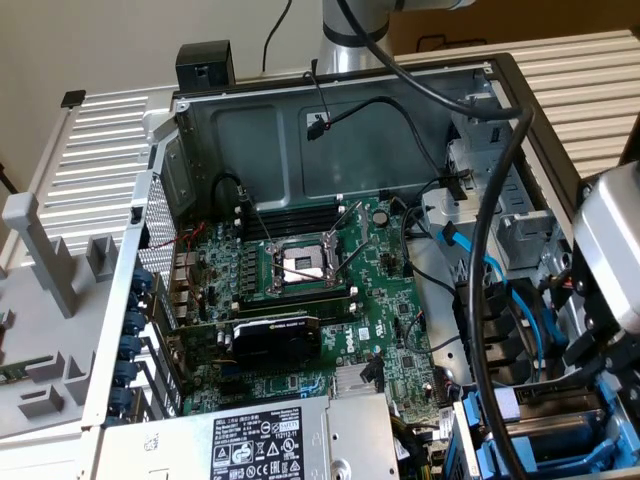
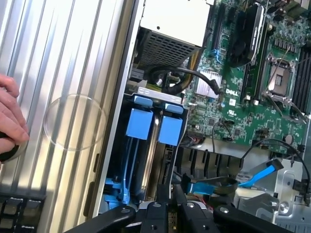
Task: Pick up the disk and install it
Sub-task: 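Insert the first disk wire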
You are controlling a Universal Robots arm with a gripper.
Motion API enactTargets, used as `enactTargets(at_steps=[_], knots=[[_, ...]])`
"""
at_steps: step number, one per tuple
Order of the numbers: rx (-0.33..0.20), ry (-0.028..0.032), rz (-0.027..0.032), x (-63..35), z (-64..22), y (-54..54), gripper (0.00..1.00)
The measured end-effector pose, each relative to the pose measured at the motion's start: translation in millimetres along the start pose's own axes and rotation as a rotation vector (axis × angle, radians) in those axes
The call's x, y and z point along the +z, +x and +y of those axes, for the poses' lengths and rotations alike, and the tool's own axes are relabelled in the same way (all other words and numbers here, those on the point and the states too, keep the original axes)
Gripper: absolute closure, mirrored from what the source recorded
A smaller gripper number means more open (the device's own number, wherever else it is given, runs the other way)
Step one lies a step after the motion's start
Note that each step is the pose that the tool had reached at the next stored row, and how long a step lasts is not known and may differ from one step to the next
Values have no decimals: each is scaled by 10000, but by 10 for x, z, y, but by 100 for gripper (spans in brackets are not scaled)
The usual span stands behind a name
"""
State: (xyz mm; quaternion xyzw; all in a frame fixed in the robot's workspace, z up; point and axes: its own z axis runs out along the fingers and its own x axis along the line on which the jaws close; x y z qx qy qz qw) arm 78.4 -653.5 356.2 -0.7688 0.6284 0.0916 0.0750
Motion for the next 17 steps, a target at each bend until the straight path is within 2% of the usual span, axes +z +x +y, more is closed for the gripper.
enactTargets(at_steps=[2, 11, 14, 17], knots=[[-20, 79, 137, -8, 5, -29, 83], [-63, 257, 543, -99, 58, -148, 83], [-78, 307, 770, -114, 74, -171, 83], [-95, 383, 987, -129, 87, -197, 83]])
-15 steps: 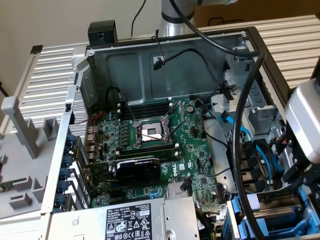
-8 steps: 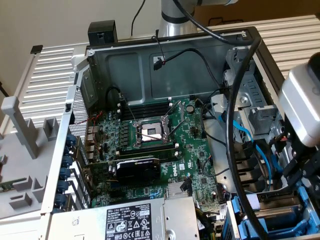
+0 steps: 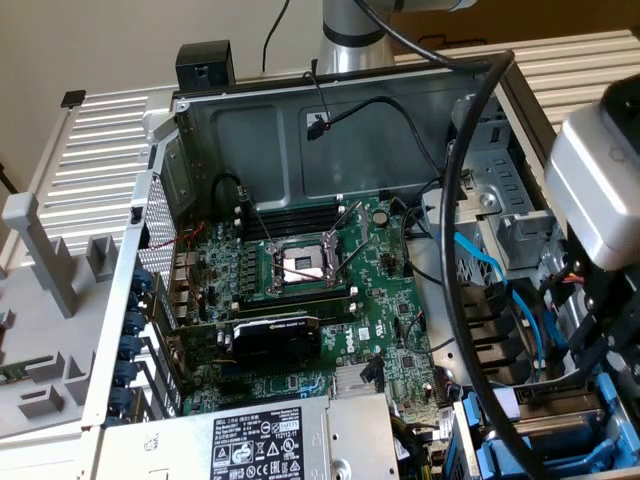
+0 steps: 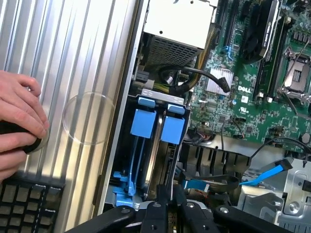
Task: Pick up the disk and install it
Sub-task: 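Insert the first disk wire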
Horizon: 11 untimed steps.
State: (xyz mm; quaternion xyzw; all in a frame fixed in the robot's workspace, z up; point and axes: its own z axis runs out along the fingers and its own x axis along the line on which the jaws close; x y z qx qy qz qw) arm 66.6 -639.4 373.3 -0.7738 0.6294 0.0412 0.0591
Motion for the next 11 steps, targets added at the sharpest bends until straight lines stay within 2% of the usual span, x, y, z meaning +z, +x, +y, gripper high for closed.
enactTargets(at_steps=[2, 5, 7, 9, 11], knots=[[-14, 53, 148, -9, 10, -18, 83], [-34, 111, 438, -13, 28, -41, 83], [-46, 111, 700, -11, 41, -59, 83], [-57, 84, 1011, -8, 51, -81, 83], [-67, 43, 1298, -5, 59, -108, 83]])
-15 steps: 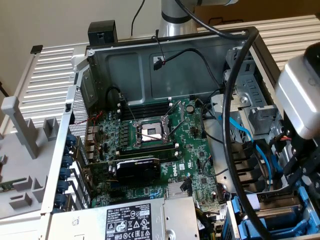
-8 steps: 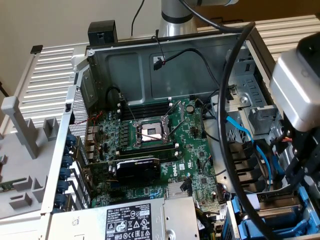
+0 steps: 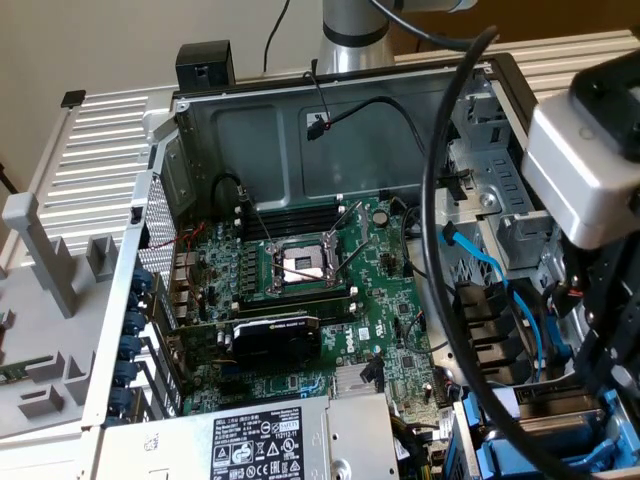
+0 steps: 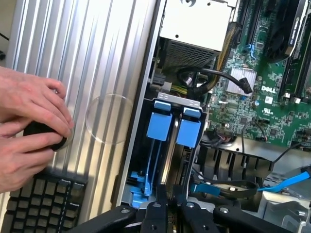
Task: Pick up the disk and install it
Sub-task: 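Insert the first disk wire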
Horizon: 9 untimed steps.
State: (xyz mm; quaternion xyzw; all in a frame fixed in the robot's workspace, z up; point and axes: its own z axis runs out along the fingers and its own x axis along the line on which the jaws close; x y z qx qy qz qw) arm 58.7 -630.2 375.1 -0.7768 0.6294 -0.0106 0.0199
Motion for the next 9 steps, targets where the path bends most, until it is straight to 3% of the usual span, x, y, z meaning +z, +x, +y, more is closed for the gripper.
enactTargets(at_steps=[2, 5, 9], knots=[[-10, -47, 233, 0, 4, -38, 83], [-21, -103, 500, 1, -1, -114, 83], [-39, -195, 927, 3, -20, -212, 83]])
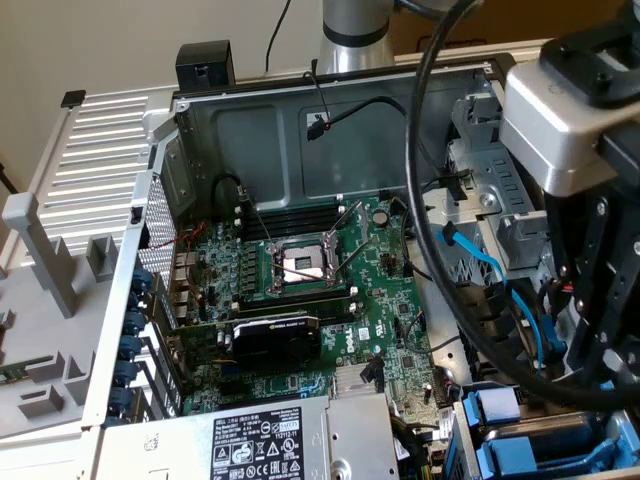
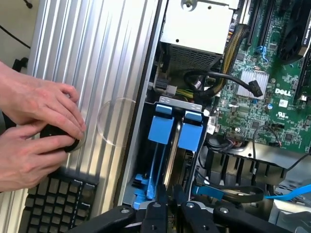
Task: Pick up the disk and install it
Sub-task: 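Insert the first disk wire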
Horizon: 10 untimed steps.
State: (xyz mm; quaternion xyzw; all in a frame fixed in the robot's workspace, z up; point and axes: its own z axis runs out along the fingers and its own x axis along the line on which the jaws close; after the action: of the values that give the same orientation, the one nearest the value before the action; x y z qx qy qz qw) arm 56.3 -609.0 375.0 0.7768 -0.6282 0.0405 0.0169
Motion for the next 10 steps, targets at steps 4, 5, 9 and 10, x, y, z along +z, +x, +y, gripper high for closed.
enactTargets(at_steps=[4, 5, 9, 10], knots=[[-19, -90, 422, -5, -20, -90, 83], [-23, -113, 530, -7, -25, -116, 83], [-44, -214, 1008, -15, -49, -227, 83], [-48, -238, 1118, -18, -54, -250, 83]])
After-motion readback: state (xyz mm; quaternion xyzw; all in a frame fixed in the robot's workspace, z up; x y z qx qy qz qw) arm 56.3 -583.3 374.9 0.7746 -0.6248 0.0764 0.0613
